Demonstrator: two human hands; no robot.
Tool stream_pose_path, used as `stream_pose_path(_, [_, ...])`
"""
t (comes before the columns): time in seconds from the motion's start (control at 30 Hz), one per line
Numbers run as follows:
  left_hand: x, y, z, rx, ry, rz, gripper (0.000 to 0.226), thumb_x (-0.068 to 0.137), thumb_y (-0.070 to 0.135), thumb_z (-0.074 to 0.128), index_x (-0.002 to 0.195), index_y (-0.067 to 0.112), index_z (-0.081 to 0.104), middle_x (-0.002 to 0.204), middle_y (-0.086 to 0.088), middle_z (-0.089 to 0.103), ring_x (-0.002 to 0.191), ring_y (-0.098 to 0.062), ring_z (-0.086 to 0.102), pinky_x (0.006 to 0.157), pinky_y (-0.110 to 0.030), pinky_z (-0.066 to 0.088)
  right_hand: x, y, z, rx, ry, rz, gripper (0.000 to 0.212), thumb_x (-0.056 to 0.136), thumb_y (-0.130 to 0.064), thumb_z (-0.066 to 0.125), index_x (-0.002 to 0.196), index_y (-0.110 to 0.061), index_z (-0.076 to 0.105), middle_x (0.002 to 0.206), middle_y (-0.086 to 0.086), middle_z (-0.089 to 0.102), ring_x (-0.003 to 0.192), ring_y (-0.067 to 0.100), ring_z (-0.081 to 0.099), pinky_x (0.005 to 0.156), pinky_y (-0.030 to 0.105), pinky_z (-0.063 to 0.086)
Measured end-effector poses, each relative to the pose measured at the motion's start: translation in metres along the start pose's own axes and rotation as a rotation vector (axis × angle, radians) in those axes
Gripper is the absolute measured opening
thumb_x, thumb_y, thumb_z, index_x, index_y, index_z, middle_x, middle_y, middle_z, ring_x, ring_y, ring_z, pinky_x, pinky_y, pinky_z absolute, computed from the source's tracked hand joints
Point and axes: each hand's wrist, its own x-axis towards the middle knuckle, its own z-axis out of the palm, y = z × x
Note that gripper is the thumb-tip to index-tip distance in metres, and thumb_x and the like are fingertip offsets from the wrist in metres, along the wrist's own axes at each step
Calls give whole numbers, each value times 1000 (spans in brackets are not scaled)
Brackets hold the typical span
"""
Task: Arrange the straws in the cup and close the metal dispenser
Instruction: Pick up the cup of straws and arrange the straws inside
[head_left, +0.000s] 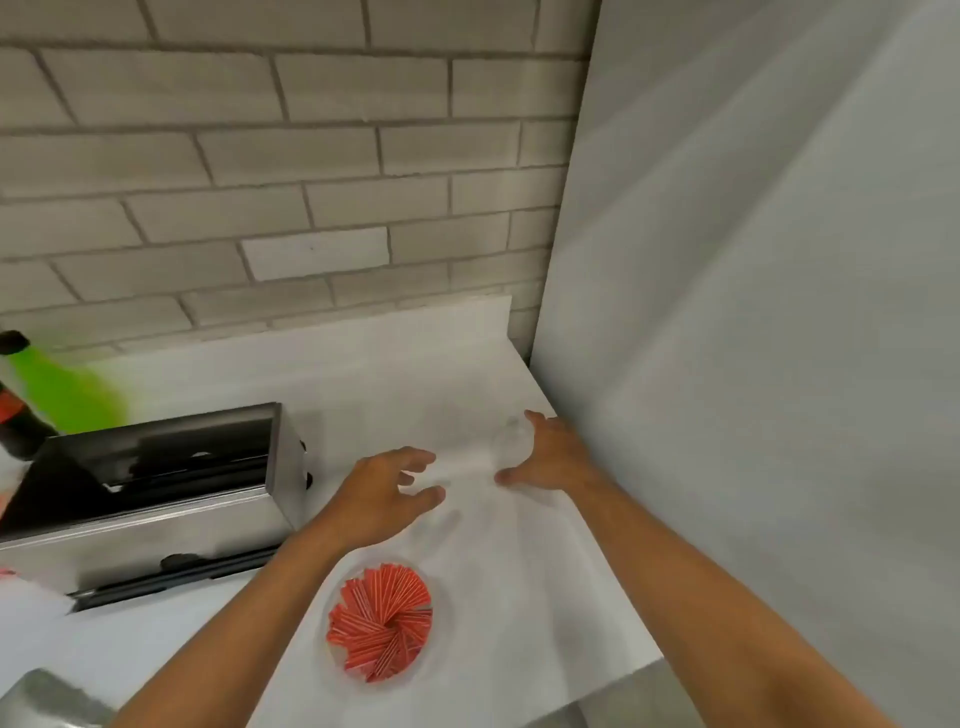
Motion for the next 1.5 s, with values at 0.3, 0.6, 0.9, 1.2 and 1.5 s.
stream_pose_path(0.3, [25,1,19,14,-43,-82,59,91,47,77,144,29,59,140,7,64,118,-11,64,95,-28,55,37,11,1,-102,-63,-60,124,62,-55,93,163,-31,25,155,12,39,148,35,33,111,41,42])
stream_pose_path(0.6, [12,3,3,-1,32,-95,64,89,50,78,146,31,56,141,9,63,114,-8,62,82,-15,49,23,-31,-16,4,-135,-246,132,47,-65,93,161,-43,30,153,0,43,144,23,41,104,35,46])
stream_pose_path(0.9, [-72,-10,-40,-212,147,-115,56,87,55,79,139,39,63,127,20,67,110,3,66,87,-19,54,-63,-88,-28,124,-281,-463,125,44,-63,98,154,-48,40,156,-8,47,144,12,47,101,26,44])
stream_pose_path(1.2, [-173,-47,-44,-519,-4,-184,65,93,44,78,149,49,46,141,24,59,128,6,56,98,-23,50,-152,-110,2,27,-310,-546,120,50,-57,101,153,-50,41,148,-12,47,136,11,48,99,26,46])
stream_pose_path(1.5, [-192,-61,33,-465,13,-213,135,56,35,105,164,35,23,157,9,46,144,-18,45,116,-40,44,-188,-111,29,-136,-222,-526,122,52,-53,99,157,-43,36,144,-5,46,134,20,47,101,33,50])
